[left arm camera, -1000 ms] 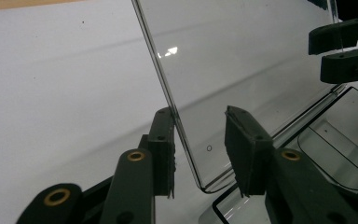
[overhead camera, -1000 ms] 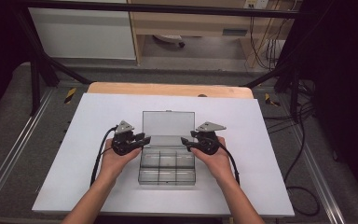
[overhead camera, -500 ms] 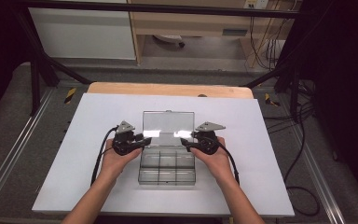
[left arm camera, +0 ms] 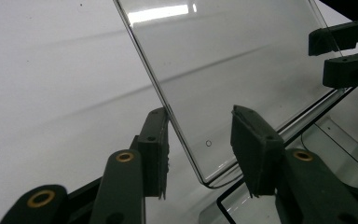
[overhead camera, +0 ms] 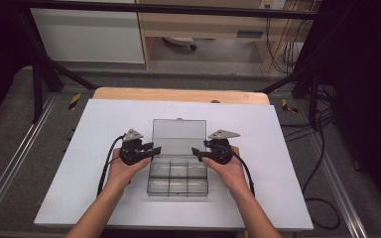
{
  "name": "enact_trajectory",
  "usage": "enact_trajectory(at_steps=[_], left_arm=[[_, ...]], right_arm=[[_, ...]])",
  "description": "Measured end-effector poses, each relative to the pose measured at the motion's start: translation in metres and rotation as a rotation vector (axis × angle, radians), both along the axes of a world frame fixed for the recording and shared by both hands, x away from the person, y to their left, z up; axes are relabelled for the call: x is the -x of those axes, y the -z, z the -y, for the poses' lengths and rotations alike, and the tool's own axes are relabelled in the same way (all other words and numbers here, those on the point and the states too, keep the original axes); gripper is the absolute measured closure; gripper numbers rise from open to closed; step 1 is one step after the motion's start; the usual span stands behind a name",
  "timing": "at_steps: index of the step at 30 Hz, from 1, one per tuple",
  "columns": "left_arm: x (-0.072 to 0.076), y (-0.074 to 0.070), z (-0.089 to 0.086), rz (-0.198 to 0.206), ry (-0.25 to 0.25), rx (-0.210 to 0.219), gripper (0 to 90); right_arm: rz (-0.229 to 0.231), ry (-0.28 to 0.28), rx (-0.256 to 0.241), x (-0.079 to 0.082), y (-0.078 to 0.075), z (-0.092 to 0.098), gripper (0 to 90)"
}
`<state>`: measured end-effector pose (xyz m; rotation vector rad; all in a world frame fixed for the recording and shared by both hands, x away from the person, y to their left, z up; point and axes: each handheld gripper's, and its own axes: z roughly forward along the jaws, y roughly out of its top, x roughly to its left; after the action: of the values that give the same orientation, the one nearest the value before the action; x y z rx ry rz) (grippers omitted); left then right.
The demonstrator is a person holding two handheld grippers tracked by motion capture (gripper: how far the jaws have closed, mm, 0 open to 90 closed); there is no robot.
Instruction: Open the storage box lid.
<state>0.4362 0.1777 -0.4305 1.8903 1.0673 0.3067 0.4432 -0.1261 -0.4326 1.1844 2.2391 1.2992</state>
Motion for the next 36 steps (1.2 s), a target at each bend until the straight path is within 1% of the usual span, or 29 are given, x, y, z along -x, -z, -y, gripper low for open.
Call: enact_trajectory(at_steps=[7, 11, 14, 18, 25, 30, 36], left_arm=[[-0.0001, 0.0004, -0.0002, -0.012, -0.003, 0.0, 56.1], [-0.0005, 0.001, -0.0007, -0.022, -0.003, 0.006, 55.7], [-0.001, 0.0012, -0.0015, -0.027, 0.0, 0.006, 55.5], [-0.0005, 0.0018, -0.0002, -0.033, -0.006, 0.009, 54.5], [-0.0003, 0.0022, 0.0011, -0.033, -0.008, 0.006, 52.6], [-0.0018, 0.0038, 0.0017, -0.042, -0.018, 0.012, 48.4], [-0.0023, 0.0042, 0.0012, -0.037, -0.024, 0.01, 47.3]], right_arm=[[-0.01, 0.006, -0.002, -0.0004, 0.0008, 0.0, 37.0], [-0.009, 0.011, 0.001, -0.0011, 0.0011, -0.0004, 35.8], [-0.015, 0.015, -0.003, -0.0011, 0.0016, -0.0006, 35.3], [-0.02, 0.017, -0.008, -0.0013, 0.0023, -0.0012, 34.1], [-0.024, 0.018, -0.01, -0.0018, 0.0026, -0.0018, 32.9], [-0.04, 0.027, -0.016, -0.0029, 0.0035, -0.0019, 30.4], [-0.059, 0.031, -0.027, -0.0046, 0.0045, -0.0011, 28.8]])
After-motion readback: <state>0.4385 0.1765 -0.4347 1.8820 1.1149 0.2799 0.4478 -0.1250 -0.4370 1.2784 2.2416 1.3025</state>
